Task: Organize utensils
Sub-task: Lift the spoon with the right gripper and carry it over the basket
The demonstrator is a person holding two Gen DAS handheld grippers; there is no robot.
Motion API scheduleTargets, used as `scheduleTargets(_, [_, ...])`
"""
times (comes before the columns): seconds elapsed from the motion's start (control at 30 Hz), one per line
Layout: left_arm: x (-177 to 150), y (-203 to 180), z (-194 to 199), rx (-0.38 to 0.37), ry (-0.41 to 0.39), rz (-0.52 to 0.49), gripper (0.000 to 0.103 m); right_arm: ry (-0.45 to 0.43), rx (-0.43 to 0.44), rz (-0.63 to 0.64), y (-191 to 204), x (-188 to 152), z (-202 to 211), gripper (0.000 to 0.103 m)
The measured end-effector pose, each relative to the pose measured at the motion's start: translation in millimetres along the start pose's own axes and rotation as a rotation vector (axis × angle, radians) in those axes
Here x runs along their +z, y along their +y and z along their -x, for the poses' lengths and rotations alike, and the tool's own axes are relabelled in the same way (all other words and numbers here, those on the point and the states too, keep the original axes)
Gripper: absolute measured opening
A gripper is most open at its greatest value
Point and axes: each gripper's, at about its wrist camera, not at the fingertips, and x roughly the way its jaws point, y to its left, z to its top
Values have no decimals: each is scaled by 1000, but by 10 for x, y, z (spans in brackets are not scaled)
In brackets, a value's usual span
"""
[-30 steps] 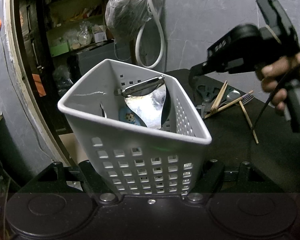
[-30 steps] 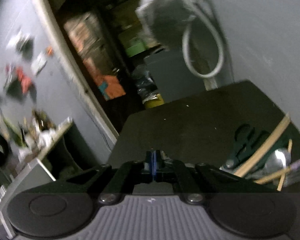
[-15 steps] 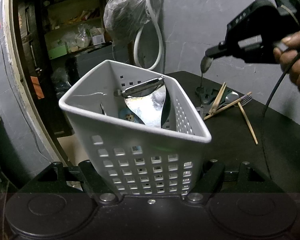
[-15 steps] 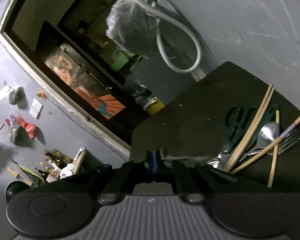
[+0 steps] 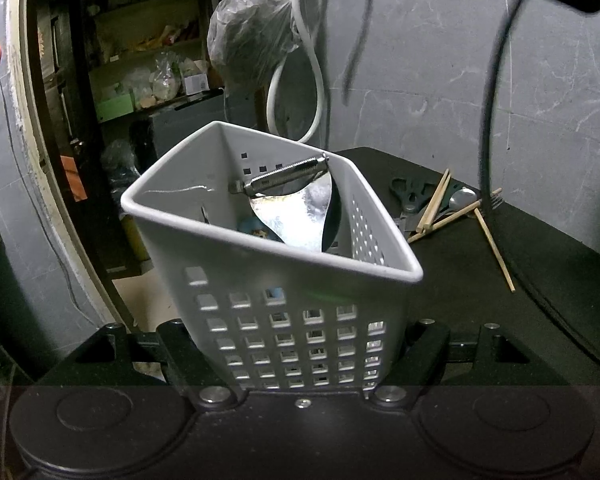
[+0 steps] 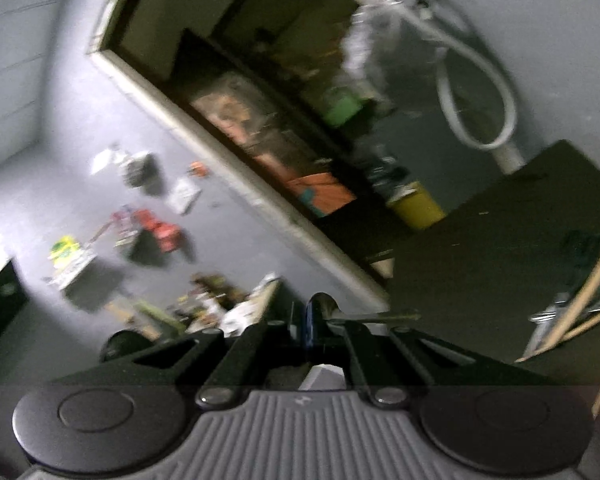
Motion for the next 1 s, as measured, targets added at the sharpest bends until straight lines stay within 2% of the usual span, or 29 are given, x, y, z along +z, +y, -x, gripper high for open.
scheduleTargets(0.17, [-10, 8, 3, -3, -3, -2, 78, 62, 77, 36, 263, -43, -60, 0])
scheduleTargets(0.27, [-13, 11, 2, -3, -2, -3, 78, 97, 108, 16, 274, -75, -172, 0])
scheduleTargets(0.5, [-13, 10, 5, -3, -3, -2, 78, 137, 197, -157, 70, -140, -443, 1])
scheduleTargets(0.67, [-13, 9, 4, -3, -3, -2, 78, 185, 185, -228, -69, -224, -538, 1])
scheduleTargets(0.83, [-12, 9, 4, -3, -3, -3, 78, 229, 131, -213, -123, -284, -596, 1])
scheduleTargets(1.0, [-14, 9, 4, -3, -2, -2, 78, 242, 114, -220, -149, -367, -596, 1])
